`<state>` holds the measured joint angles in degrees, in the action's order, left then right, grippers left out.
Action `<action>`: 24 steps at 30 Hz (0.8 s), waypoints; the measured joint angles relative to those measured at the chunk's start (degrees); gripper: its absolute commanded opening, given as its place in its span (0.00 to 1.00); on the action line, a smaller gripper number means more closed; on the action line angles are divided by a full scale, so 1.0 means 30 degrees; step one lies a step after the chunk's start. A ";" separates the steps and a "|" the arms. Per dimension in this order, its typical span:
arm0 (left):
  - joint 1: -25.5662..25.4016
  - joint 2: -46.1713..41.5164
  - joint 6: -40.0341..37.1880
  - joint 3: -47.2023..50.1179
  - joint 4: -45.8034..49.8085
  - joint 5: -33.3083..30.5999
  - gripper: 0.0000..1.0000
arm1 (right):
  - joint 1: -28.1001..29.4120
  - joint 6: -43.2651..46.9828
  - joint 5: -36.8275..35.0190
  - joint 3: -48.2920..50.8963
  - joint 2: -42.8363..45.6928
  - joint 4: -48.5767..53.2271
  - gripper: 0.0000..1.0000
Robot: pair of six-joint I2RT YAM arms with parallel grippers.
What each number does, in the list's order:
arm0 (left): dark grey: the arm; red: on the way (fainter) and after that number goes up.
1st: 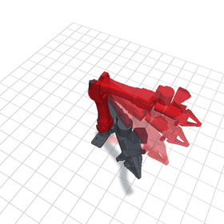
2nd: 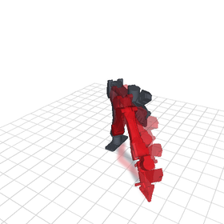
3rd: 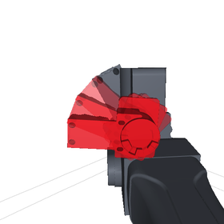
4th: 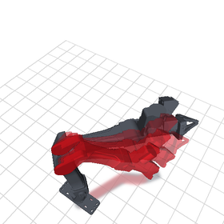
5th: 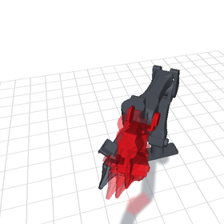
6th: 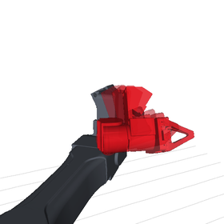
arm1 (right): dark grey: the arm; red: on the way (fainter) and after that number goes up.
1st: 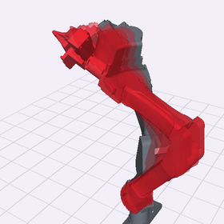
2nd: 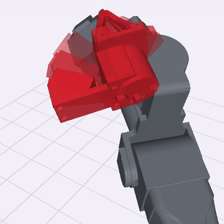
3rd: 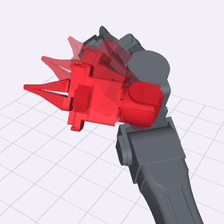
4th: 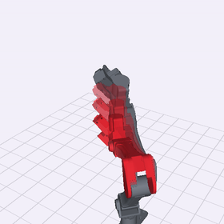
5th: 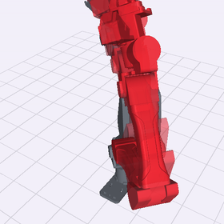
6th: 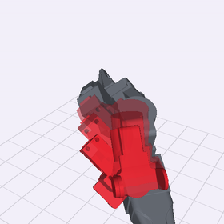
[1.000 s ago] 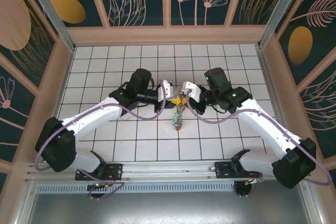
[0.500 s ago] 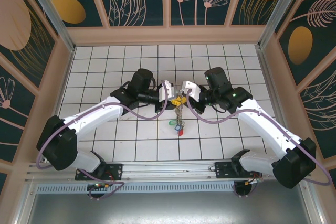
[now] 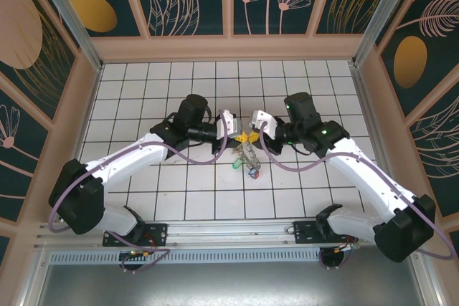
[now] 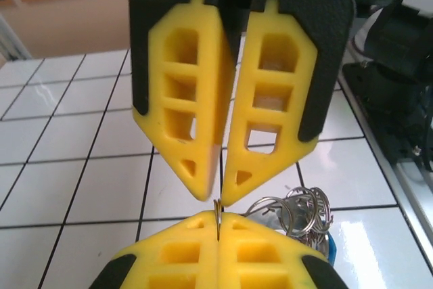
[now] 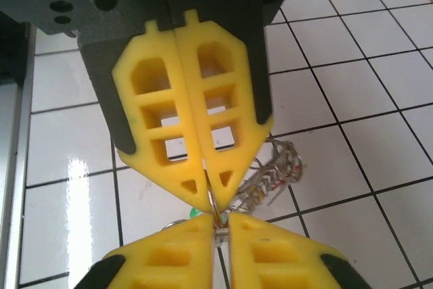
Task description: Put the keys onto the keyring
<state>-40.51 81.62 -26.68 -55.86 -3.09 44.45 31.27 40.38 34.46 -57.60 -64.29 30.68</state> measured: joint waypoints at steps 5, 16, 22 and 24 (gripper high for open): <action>0.0022 -0.0539 0.0576 0.0831 -0.1661 0.1311 0.00 | -0.1020 0.0000 0.1188 0.0117 0.1107 0.0000 0.21; 0.0036 -0.0539 0.1982 0.1304 -0.4109 0.2514 0.00 | -0.1049 0.0073 0.2565 0.0372 0.0984 -0.0029 0.24; 0.0095 -0.0539 0.2776 0.1763 -0.4969 0.2535 0.00 | -0.1027 0.0080 0.2565 0.0393 0.0787 -0.0153 0.27; 0.0095 -0.0539 0.3038 0.1953 -0.5362 0.2535 0.00 | -0.1027 0.0095 0.2557 0.0430 0.0787 -0.0146 0.29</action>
<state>-40.23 80.01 -17.56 -50.00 -19.18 52.05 28.18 40.66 42.13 -56.31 -61.93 30.24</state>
